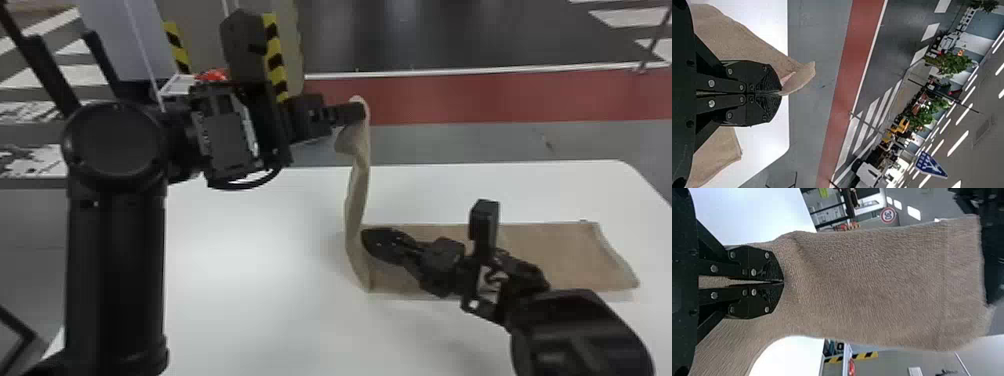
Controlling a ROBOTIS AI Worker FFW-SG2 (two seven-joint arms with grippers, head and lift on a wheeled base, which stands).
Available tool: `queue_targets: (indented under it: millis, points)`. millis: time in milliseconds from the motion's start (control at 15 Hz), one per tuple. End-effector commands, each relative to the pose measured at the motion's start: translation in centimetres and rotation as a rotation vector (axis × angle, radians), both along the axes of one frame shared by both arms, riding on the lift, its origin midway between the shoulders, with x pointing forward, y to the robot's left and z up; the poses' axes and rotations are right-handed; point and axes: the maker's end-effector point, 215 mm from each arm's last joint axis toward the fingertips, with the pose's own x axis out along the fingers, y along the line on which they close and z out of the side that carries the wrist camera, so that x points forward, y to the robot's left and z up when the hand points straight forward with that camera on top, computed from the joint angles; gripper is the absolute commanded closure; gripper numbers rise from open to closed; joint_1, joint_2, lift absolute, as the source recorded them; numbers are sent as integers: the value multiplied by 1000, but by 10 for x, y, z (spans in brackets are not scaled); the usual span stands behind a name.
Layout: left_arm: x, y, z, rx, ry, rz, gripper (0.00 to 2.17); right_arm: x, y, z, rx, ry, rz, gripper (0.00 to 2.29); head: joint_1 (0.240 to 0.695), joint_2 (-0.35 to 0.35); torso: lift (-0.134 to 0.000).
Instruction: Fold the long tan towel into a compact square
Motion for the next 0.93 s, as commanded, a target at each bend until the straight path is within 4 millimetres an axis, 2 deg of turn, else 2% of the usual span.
queue_targets:
  millis: [0,67,200,267,333,400,467,600,667,867]
  points:
    - [5,5,-5,11,-1,24,1889,-3,-78,1,-45,-24,-84,29,638,93,-125]
    - [4,1,-10,17,3,21,1889,-2,-115,-1,-82,-17,-128,-2,640,73,-125]
    - [-1,1,-38,45,36,43,1889,5,-213,-1,-161,-8,-335,29,645,15,-125]
    - [-6,-4,-51,49,47,48,1889,6,-272,2,-180,-10,-460,39,647,-14,-125]
    - [-13,-14,-58,53,44,45,1889,5,-317,9,-182,-19,-550,76,655,-94,-125]
    - [-20,-23,-66,62,49,33,1889,1,-356,16,-196,-32,-624,83,659,-142,-125]
    - [-24,-37,-70,61,46,27,1889,-3,-384,21,-208,-39,-663,87,660,-181,-125]
    - [-28,-61,-71,64,37,21,1889,-13,-414,19,-234,-42,-701,87,661,-260,-125]
    - [-31,-72,-73,72,38,16,1889,-17,-420,19,-239,-57,-711,87,660,-317,-125]
    - [-39,-97,-84,165,14,14,1889,-24,-437,15,-214,-91,-741,87,661,-350,-125]
